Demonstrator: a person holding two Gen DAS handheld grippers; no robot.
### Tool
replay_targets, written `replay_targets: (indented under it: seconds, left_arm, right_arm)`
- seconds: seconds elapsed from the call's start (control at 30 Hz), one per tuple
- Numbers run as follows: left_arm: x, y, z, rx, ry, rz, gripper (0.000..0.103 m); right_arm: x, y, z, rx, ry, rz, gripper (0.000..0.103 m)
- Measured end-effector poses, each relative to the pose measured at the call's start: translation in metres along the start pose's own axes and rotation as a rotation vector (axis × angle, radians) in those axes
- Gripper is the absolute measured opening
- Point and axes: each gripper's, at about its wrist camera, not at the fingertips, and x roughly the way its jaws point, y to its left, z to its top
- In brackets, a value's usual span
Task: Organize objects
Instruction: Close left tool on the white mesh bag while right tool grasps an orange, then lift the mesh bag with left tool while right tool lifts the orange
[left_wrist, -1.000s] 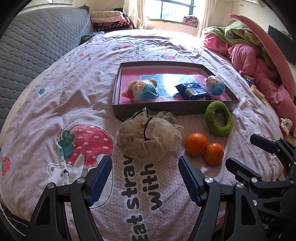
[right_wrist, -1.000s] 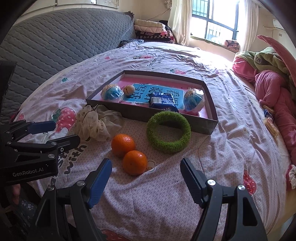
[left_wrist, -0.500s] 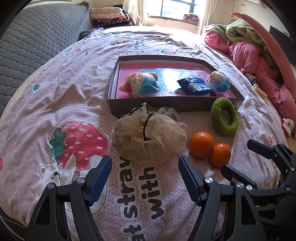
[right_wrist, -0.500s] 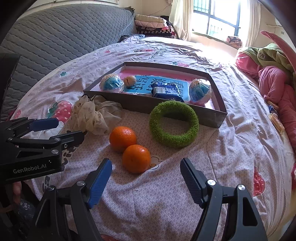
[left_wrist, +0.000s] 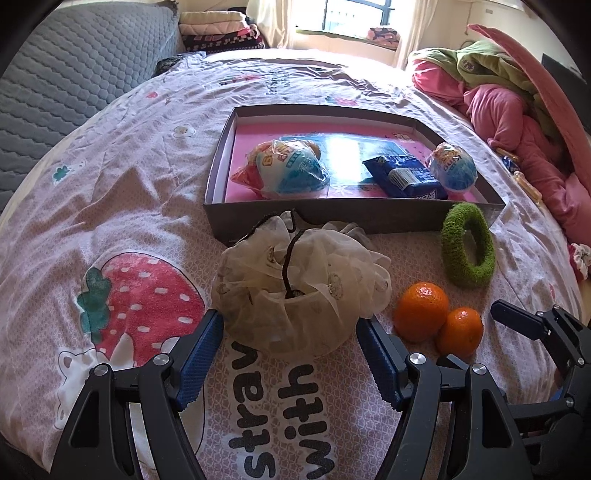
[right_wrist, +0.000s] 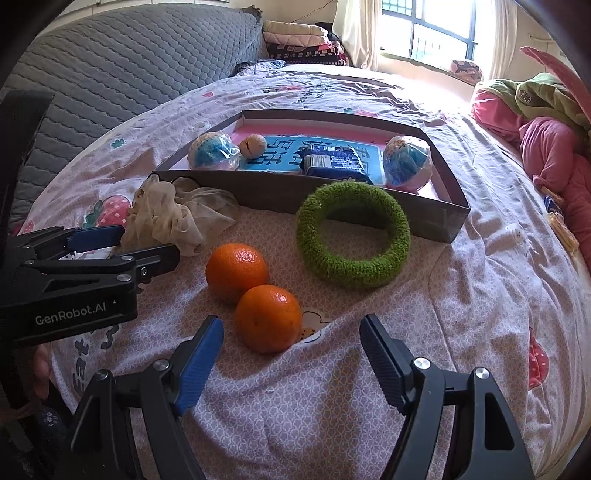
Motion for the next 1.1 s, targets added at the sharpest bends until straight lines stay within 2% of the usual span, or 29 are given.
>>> replay_targets:
  seconds: [0.1,0.23,0.5,0.57,0.8,0.9,0.97,1.1]
  left_arm:
    - [0.005,0.002,0.003,-0.004,0.001,-0.002,0.075]
    - [0.011,0.004,0.007,-0.016,0.0,-0.007,0.075]
    - [0.019,0.001,0.015,-0.014,-0.008,0.005,0.075]
    - [0.021,0.0,0.018,-0.015,-0.011,0.008,0.076]
    - [0.028,-0.001,0.026,-0.021,-0.036,-0.001,0.075]
    - [0.029,0.002,0.026,-0.032,-0.038,-0.012,0.06]
    - [0.027,0.004,0.026,-0.041,-0.038,-0.029,0.045]
    - [0.024,0.009,0.025,-0.066,-0.037,-0.052,0.03]
  right_arm:
    - [0.004,0.001,-0.001,-0.008,0.004,-0.002,0.075]
    - [0.008,0.006,-0.001,-0.029,0.003,-0.005,0.068]
    - [0.011,0.008,-0.002,-0.041,-0.013,0.011,0.047]
    - [0.011,0.008,-0.002,-0.046,-0.015,0.025,0.038]
    - [0.01,0.008,-0.001,-0.044,-0.019,0.035,0.038]
    - [0.009,0.007,-0.001,-0.043,-0.02,0.032,0.038]
    - [0.009,0.007,0.0,-0.038,-0.02,0.031,0.038]
    - [0.008,0.005,0.0,-0.03,-0.021,0.026,0.038]
